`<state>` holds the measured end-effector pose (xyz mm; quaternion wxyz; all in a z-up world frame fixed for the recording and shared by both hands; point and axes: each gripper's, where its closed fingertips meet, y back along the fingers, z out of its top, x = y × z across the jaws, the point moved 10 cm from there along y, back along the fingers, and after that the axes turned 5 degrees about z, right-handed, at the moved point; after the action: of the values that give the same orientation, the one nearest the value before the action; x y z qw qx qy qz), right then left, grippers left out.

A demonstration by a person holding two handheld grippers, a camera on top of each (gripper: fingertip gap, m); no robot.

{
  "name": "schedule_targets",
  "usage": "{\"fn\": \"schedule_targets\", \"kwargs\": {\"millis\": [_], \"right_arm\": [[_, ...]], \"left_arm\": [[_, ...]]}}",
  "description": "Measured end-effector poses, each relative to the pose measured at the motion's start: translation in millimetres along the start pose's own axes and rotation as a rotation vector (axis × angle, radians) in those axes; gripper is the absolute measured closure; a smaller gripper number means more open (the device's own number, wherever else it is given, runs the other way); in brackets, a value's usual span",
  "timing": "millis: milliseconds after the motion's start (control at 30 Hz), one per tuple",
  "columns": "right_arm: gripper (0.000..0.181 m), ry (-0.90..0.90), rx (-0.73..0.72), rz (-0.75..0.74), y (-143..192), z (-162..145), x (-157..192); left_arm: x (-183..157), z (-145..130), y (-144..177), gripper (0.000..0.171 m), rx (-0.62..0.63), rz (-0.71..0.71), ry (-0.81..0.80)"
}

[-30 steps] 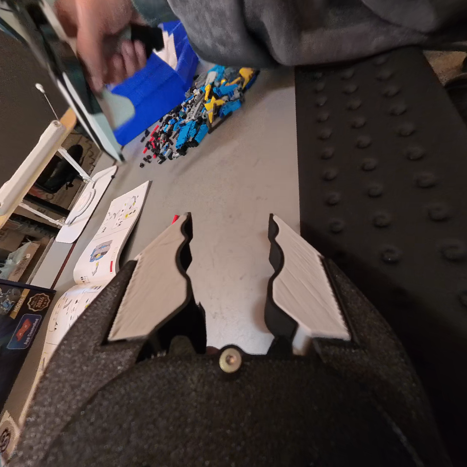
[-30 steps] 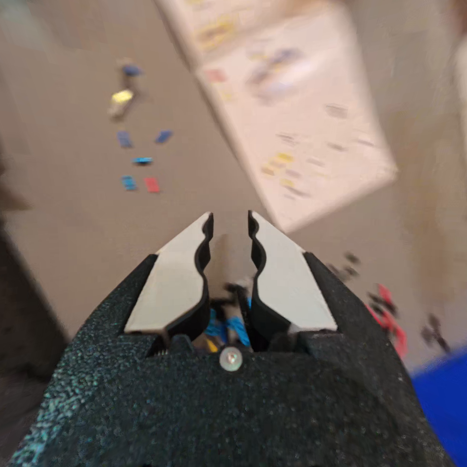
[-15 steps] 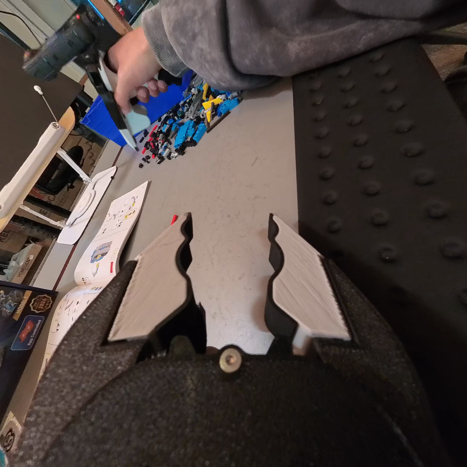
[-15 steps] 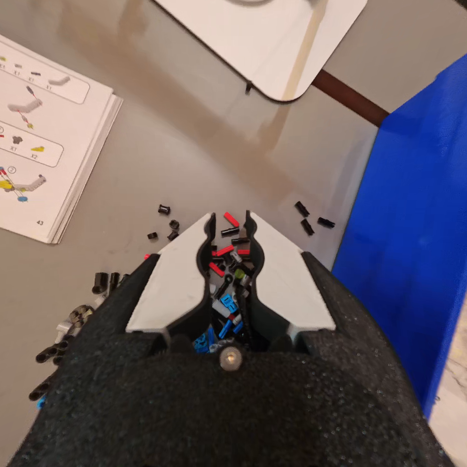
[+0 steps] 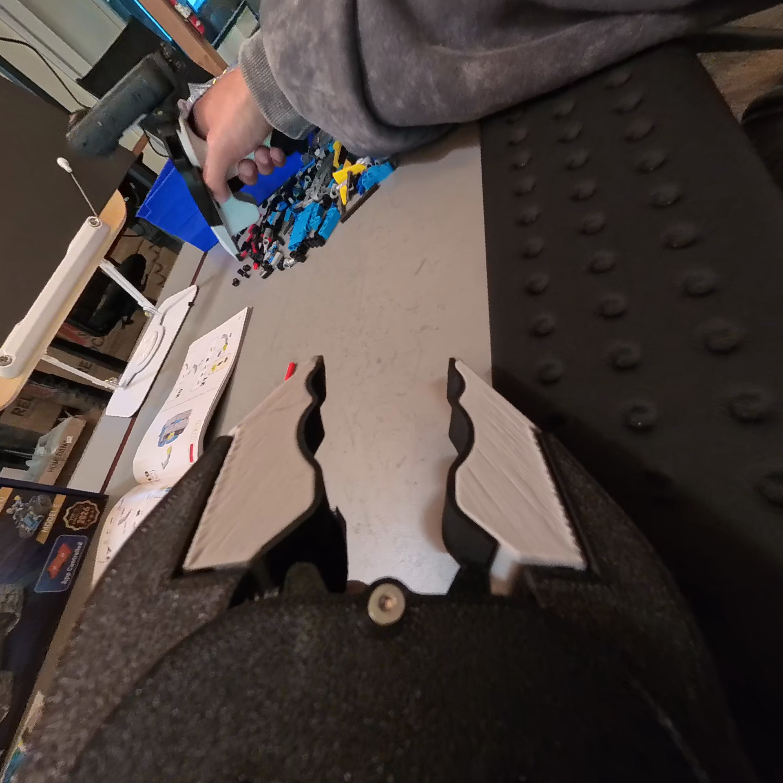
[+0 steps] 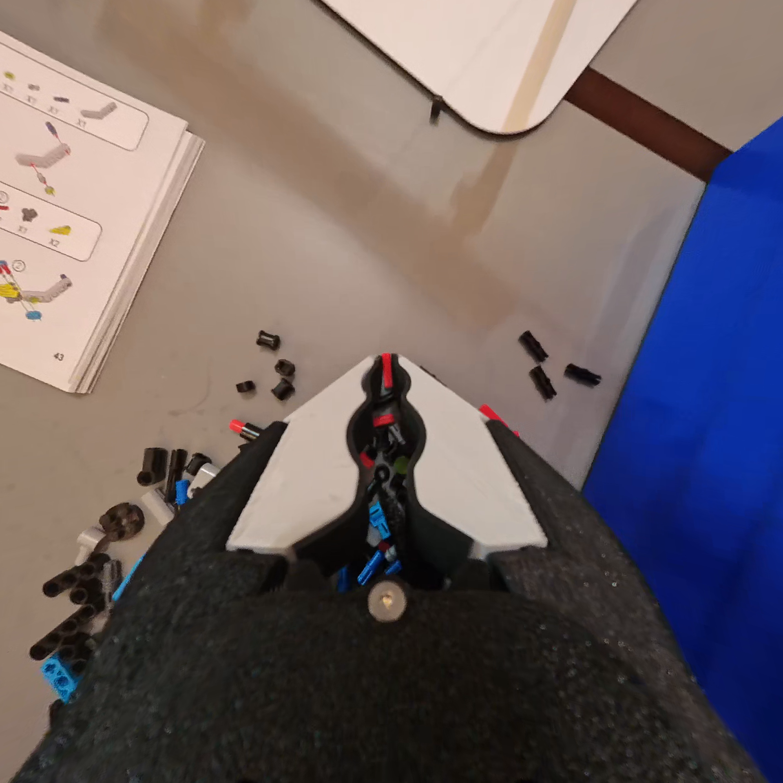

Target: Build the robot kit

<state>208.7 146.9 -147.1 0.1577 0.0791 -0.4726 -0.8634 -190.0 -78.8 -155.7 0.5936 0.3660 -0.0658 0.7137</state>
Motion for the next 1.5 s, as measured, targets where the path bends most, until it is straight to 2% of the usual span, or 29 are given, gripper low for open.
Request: {"fn": "schedule_targets", "kwargs": {"millis": [100,267,333,433,533,667,867,1133,1200,1267,1367,1433,1500], "right_arm": [[0.178,-0.024,-0.004,0.021,3,0,-2],[0.178,-0.002,-0.113,0.071,31,13,17],[0.178,0.034,-0.159,0.158,42,18,37],[0.178,0.186,-0.163,0.387,50,28,89],[0.178,0.384,-0.062,0.591,45,31,151],[0.178,0.581,0.116,0.728,26,21,213],[0.178,0.629,0.4,0.854,8,-5,247],[0.177,0.708,0.394,0.762,9,-11,255],[0.168,0.695,0.35,0.765,17,-8,249],[0.162,0.607,0.272,0.758,41,3,229],[0.155,0.439,-0.03,0.644,107,14,189],[0.149,0.362,-0.167,0.443,151,0,161],[0.152,0.259,-0.232,0.249,183,-26,136]], "left_arm": [[-1,0,0,0.114,-0.001,0.001,-0.002],[-1,1,1,0.114,0.0,0.001,0.001],[-2,1,1,0.114,0.0,0.001,0.0],[-2,2,2,0.114,0.0,0.001,-0.001],[-3,2,2,0.114,-0.002,0.002,-0.002],[-3,3,3,0.114,-0.003,0.002,0.003],[-1,3,4,0.114,-0.004,-0.007,0.031],[-1,3,4,0.114,0.0,-0.02,0.047],[-1,3,5,0.113,0.0,-0.023,0.05],[-1,3,5,0.113,-0.002,-0.022,0.047],[-1,3,6,0.113,-0.005,-0.019,0.048],[0,3,6,0.113,-0.008,-0.019,0.055],[1,3,6,0.113,-0.003,-0.022,0.064]]}}
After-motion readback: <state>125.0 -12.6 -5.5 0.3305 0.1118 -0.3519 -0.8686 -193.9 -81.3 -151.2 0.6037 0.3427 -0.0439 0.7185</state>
